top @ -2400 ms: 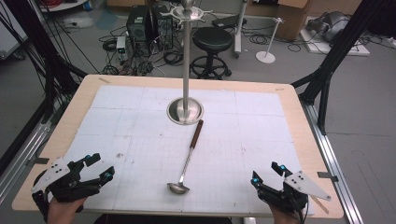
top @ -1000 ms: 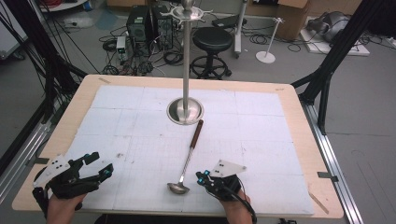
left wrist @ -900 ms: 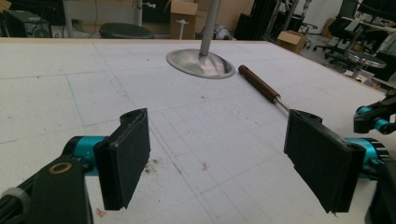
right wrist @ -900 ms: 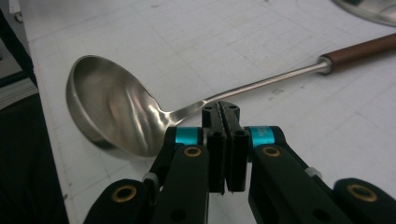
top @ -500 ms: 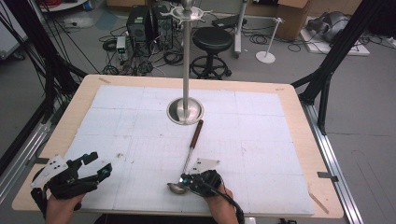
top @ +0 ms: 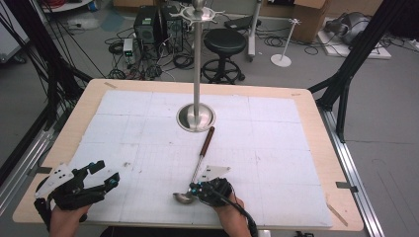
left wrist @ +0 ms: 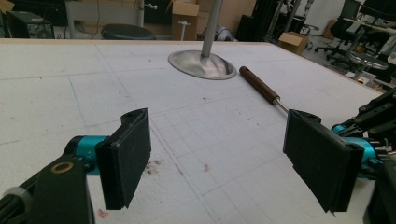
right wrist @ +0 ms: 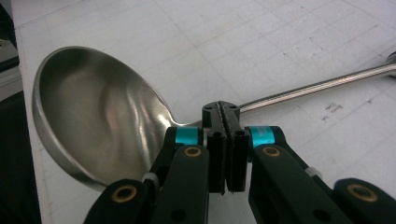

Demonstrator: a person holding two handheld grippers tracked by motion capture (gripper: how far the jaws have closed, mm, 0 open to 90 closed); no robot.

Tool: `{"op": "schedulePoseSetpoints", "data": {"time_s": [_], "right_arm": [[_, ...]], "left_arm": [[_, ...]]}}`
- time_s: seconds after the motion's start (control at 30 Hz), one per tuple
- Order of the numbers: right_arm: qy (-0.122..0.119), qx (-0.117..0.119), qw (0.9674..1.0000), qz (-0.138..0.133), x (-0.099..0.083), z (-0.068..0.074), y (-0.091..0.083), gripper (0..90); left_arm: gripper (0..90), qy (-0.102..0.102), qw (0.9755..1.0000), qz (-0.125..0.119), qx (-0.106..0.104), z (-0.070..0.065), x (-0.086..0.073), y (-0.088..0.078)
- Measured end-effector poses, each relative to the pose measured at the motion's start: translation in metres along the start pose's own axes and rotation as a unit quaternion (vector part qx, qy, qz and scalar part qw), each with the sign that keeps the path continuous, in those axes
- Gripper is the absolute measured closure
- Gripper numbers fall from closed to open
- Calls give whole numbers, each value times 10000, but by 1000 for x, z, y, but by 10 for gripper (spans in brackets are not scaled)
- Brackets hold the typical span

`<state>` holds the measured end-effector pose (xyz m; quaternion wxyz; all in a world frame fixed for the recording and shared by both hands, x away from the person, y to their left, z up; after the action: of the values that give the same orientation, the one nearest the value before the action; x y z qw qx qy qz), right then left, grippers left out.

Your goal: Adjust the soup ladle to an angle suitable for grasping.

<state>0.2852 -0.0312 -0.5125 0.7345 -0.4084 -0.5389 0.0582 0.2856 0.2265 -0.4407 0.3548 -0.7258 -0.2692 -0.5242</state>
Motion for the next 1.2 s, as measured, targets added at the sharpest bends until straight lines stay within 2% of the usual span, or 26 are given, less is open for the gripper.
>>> {"op": "schedulePoseSetpoints", "data": {"time_s": [0.2,0.53,1.2], "right_arm": [[74,-15,9999,77,5,2,5,890],[-3,-52,9998,179,15,5,16,890],[48,-82,9998,178,39,11,43,890]], "left_arm": [[251,-4,10000,19,12,2,0,0],[251,-45,10000,-1,60,6,0,-1],[252,-87,9999,5,135,11,1,-3]]}}
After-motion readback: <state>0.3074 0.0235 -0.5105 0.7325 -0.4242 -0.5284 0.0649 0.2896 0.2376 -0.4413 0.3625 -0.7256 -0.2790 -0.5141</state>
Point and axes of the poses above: each handheld gripper's, and its own axes: y roughly forward along the jaws, x roughly out of its top, z roughly to its left, the point moved 10 cm from there along y, roughly forward along the jaws, and after that the axes turned 1 degree about z, right-handed, at the moved point
